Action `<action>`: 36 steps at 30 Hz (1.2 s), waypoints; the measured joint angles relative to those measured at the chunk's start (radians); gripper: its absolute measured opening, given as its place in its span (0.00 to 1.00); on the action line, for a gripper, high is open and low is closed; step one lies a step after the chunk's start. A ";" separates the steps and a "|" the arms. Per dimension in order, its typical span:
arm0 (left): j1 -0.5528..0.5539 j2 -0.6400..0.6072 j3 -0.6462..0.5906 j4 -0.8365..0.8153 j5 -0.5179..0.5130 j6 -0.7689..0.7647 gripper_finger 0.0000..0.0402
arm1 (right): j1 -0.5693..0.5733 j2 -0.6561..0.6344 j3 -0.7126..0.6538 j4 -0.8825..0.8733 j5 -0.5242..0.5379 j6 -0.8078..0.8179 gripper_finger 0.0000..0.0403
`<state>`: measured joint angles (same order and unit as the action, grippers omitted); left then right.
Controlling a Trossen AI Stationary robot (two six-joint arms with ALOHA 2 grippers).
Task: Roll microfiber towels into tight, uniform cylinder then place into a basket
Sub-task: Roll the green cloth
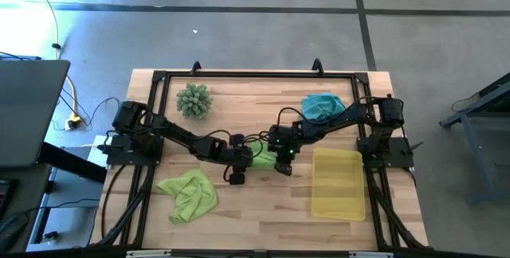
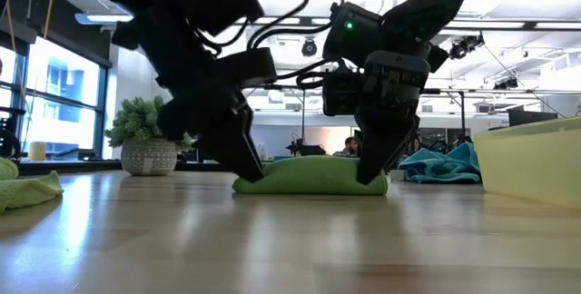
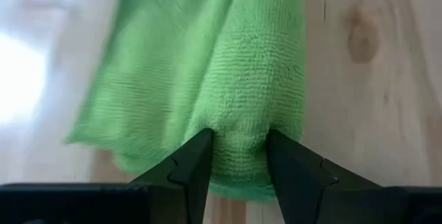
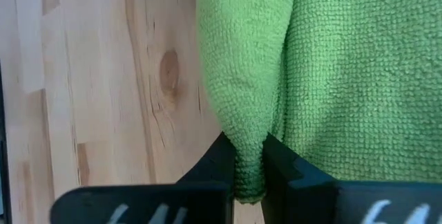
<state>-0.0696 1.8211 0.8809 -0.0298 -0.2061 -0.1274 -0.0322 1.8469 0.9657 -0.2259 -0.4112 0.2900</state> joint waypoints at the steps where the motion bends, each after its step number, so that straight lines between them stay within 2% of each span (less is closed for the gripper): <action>1: 0.008 0.002 0.000 -0.002 0.022 -0.012 0.32 | 0.000 0.000 0.000 0.001 0.000 -0.001 0.04; 7: 0.053 0.044 0.004 0.018 0.147 -0.143 0.32 | 0.000 0.000 0.000 0.003 0.001 -0.002 0.07; 14: 0.076 0.044 0.005 0.018 0.257 -0.298 0.32 | 0.000 -0.026 0.000 -0.031 0.014 -0.066 0.26; 20: 0.089 0.046 0.004 0.022 0.403 -0.477 0.32 | -0.001 -0.133 -0.001 -0.131 -0.001 -0.090 0.33; 24: 0.089 0.047 0.004 0.023 0.438 -0.588 0.32 | 0.025 -0.232 -0.001 -0.215 0.008 -0.161 0.33; 26: 0.089 0.047 0.004 0.025 0.439 -0.624 0.32 | 0.062 -0.276 -0.001 -0.227 0.071 -0.227 0.33; 31: 0.089 0.047 0.001 0.038 0.435 -0.648 0.32 | 0.193 -0.307 0.000 -0.180 0.356 -0.449 0.32; 33: 0.089 0.048 0.000 0.044 0.432 -0.648 0.32 | 0.232 -0.288 0.000 -0.132 0.417 -0.456 0.32; 36: 0.089 0.048 0.000 0.045 0.420 -0.649 0.32 | 0.263 -0.244 0.000 -0.086 0.450 -0.456 0.33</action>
<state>0.0196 1.8690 0.8806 0.0154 0.2139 -0.7767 0.2307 1.6029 0.9661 -0.3118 0.0393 -0.1658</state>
